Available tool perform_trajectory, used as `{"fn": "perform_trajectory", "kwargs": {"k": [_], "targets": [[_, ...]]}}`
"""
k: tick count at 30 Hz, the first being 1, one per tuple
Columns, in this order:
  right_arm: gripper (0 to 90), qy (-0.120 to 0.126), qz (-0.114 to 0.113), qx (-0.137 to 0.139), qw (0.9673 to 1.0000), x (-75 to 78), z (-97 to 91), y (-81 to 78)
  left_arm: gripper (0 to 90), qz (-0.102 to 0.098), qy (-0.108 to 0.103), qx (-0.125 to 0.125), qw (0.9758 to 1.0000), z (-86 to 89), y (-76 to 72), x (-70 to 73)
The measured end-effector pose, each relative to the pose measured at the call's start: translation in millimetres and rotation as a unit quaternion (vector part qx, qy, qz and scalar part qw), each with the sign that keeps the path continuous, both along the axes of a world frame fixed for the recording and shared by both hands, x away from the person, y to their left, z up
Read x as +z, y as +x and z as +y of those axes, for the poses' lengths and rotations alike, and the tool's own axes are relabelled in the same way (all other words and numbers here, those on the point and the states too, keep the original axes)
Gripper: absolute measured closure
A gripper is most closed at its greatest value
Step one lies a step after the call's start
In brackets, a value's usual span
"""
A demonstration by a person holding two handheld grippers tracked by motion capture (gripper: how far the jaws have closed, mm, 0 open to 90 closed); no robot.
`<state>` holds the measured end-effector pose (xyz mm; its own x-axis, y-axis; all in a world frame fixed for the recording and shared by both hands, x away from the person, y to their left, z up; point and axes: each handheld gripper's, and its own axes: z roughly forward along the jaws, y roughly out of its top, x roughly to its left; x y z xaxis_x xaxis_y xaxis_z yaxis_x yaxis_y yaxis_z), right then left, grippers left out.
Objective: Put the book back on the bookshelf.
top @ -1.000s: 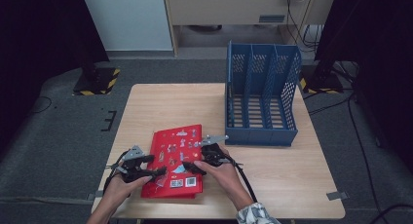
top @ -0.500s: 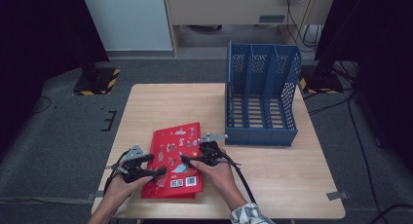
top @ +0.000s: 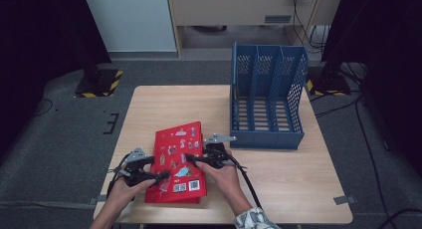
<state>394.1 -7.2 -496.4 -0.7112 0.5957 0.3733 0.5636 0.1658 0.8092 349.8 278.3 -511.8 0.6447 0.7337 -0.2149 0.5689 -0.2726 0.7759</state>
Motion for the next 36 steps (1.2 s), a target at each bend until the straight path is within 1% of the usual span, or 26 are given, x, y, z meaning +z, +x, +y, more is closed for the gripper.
{"fn": "perform_trajectory", "kwargs": {"k": [3,5,7,8,9,11,12,13,14,17,18,20,23,24,28,30,31,32,36], "targets": [[45.9,0.008,0.000,-0.002,1.0000,1.9,-1.0,-0.6,1.5,0.003,-0.005,0.000,1.0000,0.8,0.6,-0.3],[48.5,0.013,-0.002,0.002,0.9999,2.9,-2.8,-0.3,1.3,0.006,-0.012,-0.002,0.9999,1.6,1.0,-0.5],[51.0,0.020,0.002,0.003,0.9998,4.7,-3.7,-0.5,0.9,0.009,-0.018,-0.003,0.9998,2.4,2.0,-0.7],[54.2,0.027,-0.006,0.005,0.9996,5.6,-4.7,-0.8,0.5,0.008,-0.028,0.000,0.9996,3.4,2.6,-0.4],[54.5,0.032,-0.016,0.003,0.9994,8.5,-4.7,-2.2,0.5,0.008,-0.032,-0.002,0.9995,3.6,2.9,-0.2],[54.6,0.027,-0.026,0.003,0.9993,12.0,-3.1,-3.0,0.6,0.008,-0.033,-0.006,0.9994,3.5,3.4,-0.5],[54.6,0.027,-0.026,0.003,0.9993,12.0,-3.1,-3.0,0.6,0.008,-0.033,-0.006,0.9994,3.5,3.4,-0.5],[55.3,0.023,-0.029,0.007,0.9993,13.2,-2.0,-3.1,0.6,0.010,-0.039,-0.009,0.9991,3.9,3.6,-0.6],[55.5,0.021,-0.027,0.008,0.9994,16.1,-0.9,-2.8,1.1,0.011,-0.041,-0.009,0.9991,3.9,3.8,-0.7],[55.3,0.018,-0.027,0.012,0.9994,17.3,0.0,-1.6,1.8,0.021,-0.054,-0.011,0.9983,4.4,4.4,-2.5],[55.3,0.018,-0.027,0.012,0.9994,17.3,0.0,-1.6,1.5,0.021,-0.054,-0.011,0.9983,4.4,4.4,-2.5],[54.1,0.017,-0.015,0.014,0.9997,17.2,-0.4,0.9,1.4,0.022,-0.053,-0.010,0.9983,4.2,4.7,-2.6],[49.6,0.008,-0.008,0.025,0.9996,16.6,-0.4,2.7,1.7,0.022,-0.052,-0.012,0.9983,3.8,5.0,-2.9],[46.7,0.003,-0.001,0.033,0.9994,16.0,-0.8,3.8,2.3,0.022,-0.053,-0.013,0.9983,3.8,5.0,-2.9],[36.8,-0.011,0.023,0.051,0.9984,13.4,-1.7,5.9,4.3,0.021,-0.054,-0.015,0.9982,2.5,5.1,-3.2],[30.9,-0.007,0.039,0.063,0.9972,11.7,-2.2,7.8,3.7,0.019,-0.047,-0.014,0.9986,0.9,4.9,-3.4],[29.8,-0.007,0.047,0.069,0.9965,10.7,-2.3,9.0,3.7,0.019,-0.046,-0.014,0.9987,0.6,4.8,-3.4],[29.8,-0.007,0.050,0.070,0.9963,10.1,-2.5,9.7,3.7,0.019,-0.046,-0.012,0.9987,0.4,4.8,-3.5],[28.7,-0.007,0.056,0.071,0.9959,8.6,-2.4,11.2,3.5,0.019,-0.044,-0.012,0.9988,0.1,4.8,-3.6]]}}
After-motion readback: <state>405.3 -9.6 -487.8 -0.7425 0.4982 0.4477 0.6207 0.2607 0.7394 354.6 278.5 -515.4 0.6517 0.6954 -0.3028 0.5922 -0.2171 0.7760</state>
